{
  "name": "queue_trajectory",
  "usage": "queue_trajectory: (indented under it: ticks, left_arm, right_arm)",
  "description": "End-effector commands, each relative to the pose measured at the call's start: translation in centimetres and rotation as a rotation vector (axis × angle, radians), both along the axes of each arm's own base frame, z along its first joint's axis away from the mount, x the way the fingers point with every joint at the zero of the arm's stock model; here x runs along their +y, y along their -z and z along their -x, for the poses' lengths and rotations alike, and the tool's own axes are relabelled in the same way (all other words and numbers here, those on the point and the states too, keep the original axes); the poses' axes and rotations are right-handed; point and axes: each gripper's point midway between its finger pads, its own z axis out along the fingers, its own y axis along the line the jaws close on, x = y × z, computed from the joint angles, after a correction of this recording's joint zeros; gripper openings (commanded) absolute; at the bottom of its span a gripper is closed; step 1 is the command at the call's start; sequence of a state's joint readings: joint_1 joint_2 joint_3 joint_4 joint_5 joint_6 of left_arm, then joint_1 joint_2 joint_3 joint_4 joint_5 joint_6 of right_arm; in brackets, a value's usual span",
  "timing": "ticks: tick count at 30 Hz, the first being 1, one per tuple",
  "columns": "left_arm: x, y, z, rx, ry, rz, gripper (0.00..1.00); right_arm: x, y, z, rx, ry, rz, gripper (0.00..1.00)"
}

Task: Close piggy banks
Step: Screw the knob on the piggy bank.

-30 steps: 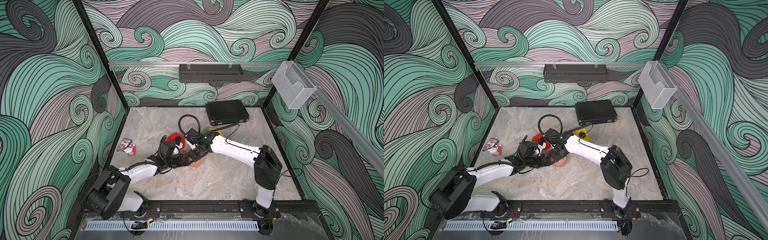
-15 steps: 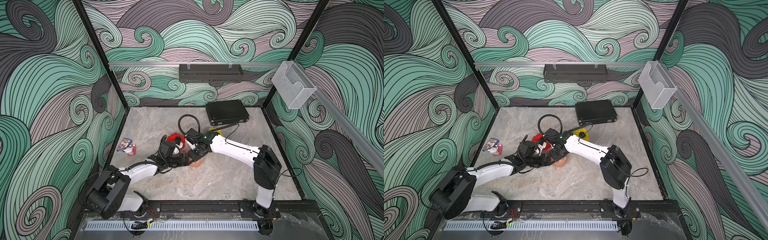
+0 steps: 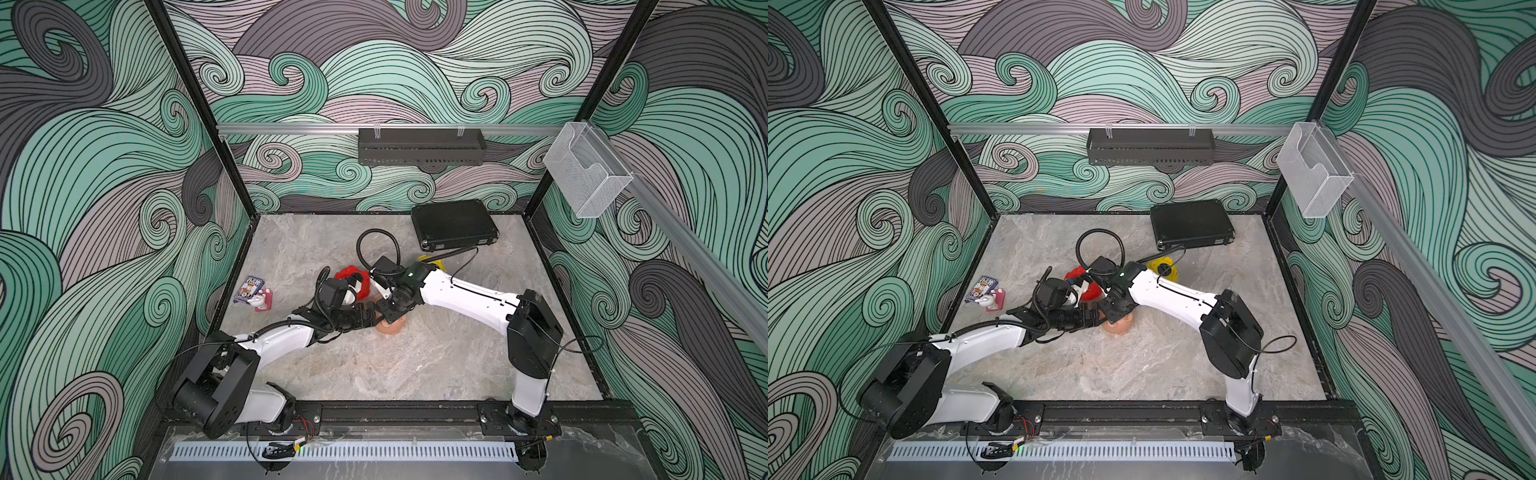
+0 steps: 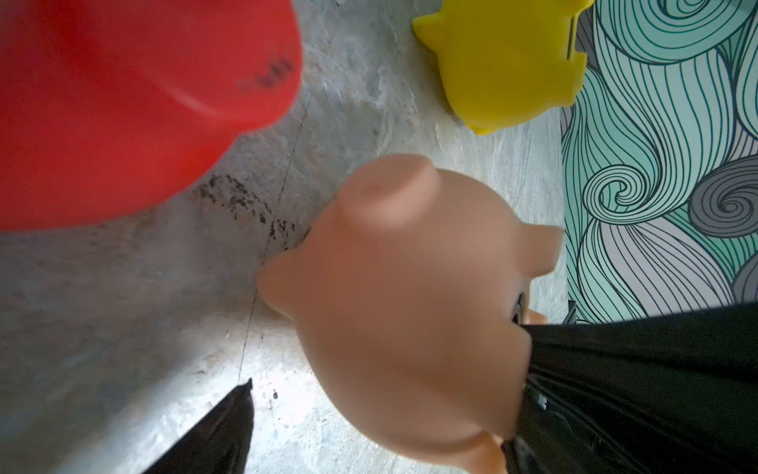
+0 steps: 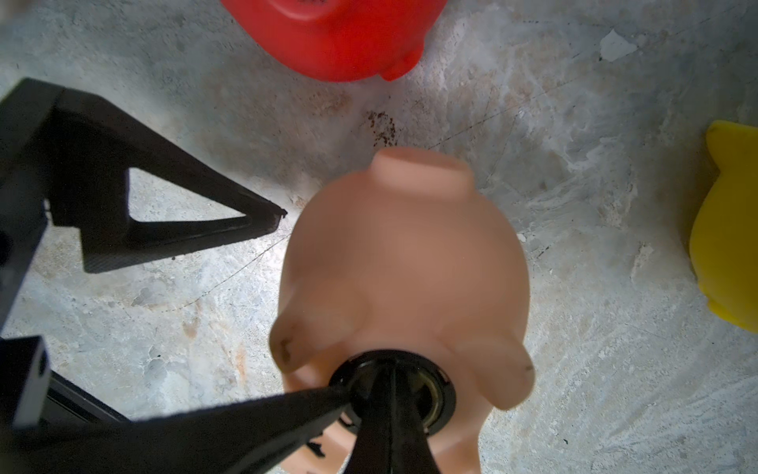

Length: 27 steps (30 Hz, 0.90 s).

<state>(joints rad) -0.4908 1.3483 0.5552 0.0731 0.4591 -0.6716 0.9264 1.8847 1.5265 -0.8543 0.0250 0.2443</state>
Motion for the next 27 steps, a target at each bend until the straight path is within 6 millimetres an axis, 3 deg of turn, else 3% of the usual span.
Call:
queue_trajectory:
  ticks: [1, 13, 27]
  left_arm:
    - [0.1, -2.0, -1.3, -0.049, -0.02, 0.028, 0.91]
    - [0.0, -2.7, -3.0, -0.072, -0.045, 0.047, 0.93]
    - [0.6, -0.4, -3.0, -0.029, -0.054, 0.013, 0.86]
  right_arm:
    - [-0.9, 3.3, 0.9, 0.069, -0.007, 0.083, 0.0]
    - [-1.1, 3.5, 1.0, 0.075, -0.006, 0.085, 0.0]
    - [-1.2, 3.8, 1.2, 0.084, 0.0, 0.089, 0.0]
